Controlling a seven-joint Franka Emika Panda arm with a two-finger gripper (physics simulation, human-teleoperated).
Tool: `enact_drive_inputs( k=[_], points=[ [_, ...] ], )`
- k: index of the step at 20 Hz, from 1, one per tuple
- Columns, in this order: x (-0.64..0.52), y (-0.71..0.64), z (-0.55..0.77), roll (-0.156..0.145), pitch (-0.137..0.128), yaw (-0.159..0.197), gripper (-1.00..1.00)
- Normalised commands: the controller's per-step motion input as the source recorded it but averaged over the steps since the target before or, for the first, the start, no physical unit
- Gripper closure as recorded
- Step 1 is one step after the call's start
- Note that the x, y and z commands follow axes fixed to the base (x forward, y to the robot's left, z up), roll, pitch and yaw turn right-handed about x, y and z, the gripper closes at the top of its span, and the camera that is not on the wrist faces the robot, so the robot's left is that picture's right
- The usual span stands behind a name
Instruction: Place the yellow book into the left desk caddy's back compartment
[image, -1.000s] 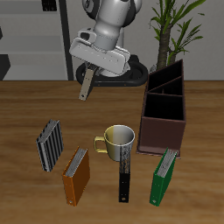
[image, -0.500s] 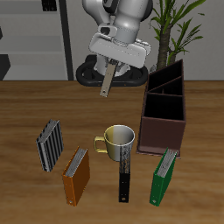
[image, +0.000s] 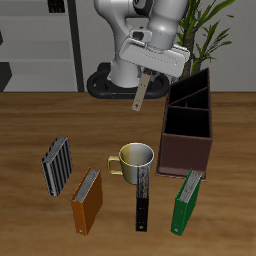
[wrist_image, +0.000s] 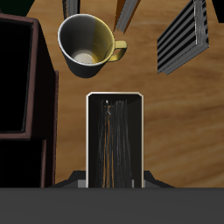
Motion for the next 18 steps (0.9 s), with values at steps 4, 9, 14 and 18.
enact_drive_inputs(
  k=[4, 9, 14, 18],
  points=[
    [-0.07, 0.33, 0.02, 0.02, 0.017, -0.02, 1.0],
    [-0.27, 0.5, 0.13, 0.03, -0.008, -0.015, 1.0],
    [-0.22, 0.24, 0.04, 0.014, -0.021, 0.007, 1.0],
    [-0.24, 0.22, 0.04, -0.003, -0.015, -0.011, 1.0]
  ],
)
